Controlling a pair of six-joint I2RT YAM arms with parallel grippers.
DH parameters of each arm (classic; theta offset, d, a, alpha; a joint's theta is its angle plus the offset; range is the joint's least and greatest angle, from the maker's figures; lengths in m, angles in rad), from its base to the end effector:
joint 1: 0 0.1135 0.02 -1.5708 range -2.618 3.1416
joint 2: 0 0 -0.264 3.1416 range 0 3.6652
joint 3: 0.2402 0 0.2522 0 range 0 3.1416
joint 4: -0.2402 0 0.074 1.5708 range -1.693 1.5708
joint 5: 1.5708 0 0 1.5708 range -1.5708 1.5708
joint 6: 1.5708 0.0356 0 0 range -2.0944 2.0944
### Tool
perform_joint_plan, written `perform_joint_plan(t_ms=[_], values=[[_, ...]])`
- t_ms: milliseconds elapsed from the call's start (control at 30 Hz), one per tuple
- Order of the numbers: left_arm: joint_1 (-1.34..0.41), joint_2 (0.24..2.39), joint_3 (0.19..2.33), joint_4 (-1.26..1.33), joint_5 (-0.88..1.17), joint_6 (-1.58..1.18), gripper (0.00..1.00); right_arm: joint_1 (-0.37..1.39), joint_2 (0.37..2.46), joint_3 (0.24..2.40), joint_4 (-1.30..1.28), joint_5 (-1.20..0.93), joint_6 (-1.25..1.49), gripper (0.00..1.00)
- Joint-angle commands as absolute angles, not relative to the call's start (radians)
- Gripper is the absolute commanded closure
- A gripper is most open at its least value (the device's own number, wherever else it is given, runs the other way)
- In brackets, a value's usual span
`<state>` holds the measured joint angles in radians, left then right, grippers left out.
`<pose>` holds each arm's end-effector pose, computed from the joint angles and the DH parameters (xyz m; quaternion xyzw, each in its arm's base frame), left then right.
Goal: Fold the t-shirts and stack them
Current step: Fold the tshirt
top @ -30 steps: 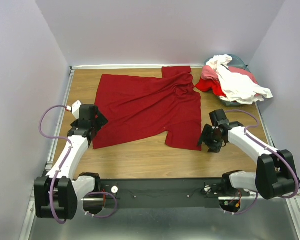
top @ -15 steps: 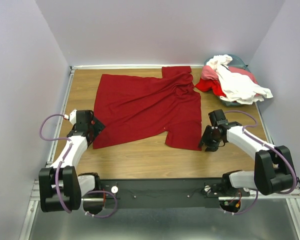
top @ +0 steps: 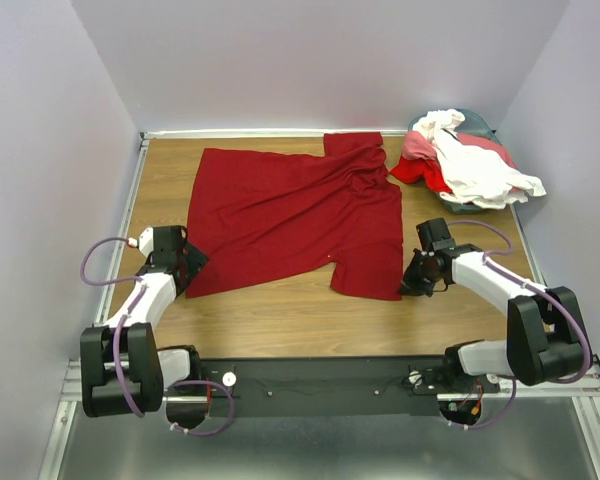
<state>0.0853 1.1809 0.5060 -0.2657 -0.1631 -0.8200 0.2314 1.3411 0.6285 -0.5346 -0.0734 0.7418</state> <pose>0.2114 0.0239 0.1633 -0.4371 0.8411 -0.0387 0.3161 0.2128 0.0528 0.1520 0.2433 0.9558 0.1073 0.1254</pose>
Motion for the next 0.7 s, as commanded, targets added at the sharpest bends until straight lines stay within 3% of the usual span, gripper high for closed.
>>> perform_joint_plan(t_ms=[0,267,667], values=[[0.095,1.161,0.485,-0.297,-0.143,-0.874,0.18,0.229,1.368,0.577,-0.532,-0.037,0.735,0.99],[0.094,1.034,0.502,-0.436,-0.207,-0.966,0.23,0.229,1.384,0.577,-0.529,-0.022,0.73,0.99],[0.092,1.242,0.612,-0.595,-0.245,-1.057,0.26,0.229,1.404,0.588,-0.509,-0.005,0.724,0.99]])
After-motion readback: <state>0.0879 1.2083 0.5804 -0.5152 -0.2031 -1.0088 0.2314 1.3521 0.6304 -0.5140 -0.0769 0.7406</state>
